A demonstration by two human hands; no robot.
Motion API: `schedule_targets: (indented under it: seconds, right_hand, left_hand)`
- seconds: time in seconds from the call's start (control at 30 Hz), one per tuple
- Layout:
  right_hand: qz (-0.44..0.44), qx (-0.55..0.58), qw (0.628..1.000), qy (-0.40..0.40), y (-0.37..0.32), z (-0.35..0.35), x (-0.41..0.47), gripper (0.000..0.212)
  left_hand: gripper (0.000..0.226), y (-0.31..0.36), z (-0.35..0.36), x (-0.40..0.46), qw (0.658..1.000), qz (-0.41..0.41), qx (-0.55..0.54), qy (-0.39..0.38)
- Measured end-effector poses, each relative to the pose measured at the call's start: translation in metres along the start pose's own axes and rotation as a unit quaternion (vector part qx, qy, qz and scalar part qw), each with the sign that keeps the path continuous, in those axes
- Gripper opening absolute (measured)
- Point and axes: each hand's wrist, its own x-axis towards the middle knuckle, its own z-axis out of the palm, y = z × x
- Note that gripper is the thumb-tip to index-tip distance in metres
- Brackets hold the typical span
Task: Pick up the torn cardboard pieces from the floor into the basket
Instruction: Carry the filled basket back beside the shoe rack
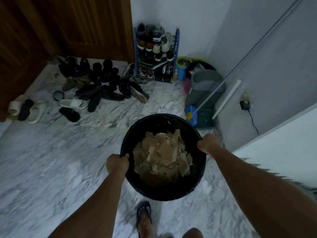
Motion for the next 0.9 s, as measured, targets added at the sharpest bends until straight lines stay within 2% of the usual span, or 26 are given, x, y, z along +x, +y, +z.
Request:
schedule_targets:
  seconds: [0.23, 0.53, 0.7, 0.9]
  right_hand:
    - [0.003, -0.019, 1.0, -0.013, 0.037, -0.045, 0.071, 0.018]
    - [-0.029, 0.022, 0.999, -0.036, 0.111, -0.12, 0.217, 0.028]
    - [-0.044, 0.007, 0.998, -0.045, 0.147, -0.149, 0.29, 0.031]
    - [-0.055, -0.008, 0.996, -0.066, 0.184, -0.139, 0.365, 0.011]
  left_hand:
    - [0.033, 0.076, 0.067, 0.011, 0.999, 0.01, 0.03, 0.002]
    - [0.03, 0.174, 0.202, 0.012, 0.999, 0.007, 0.042, 0.012]
    - [0.038, 0.215, 0.275, 0.019, 0.999, 0.004, 0.041, 0.008]
    - [0.039, 0.238, 0.35, 0.052, 0.999, 0.002, 0.047, -0.01]
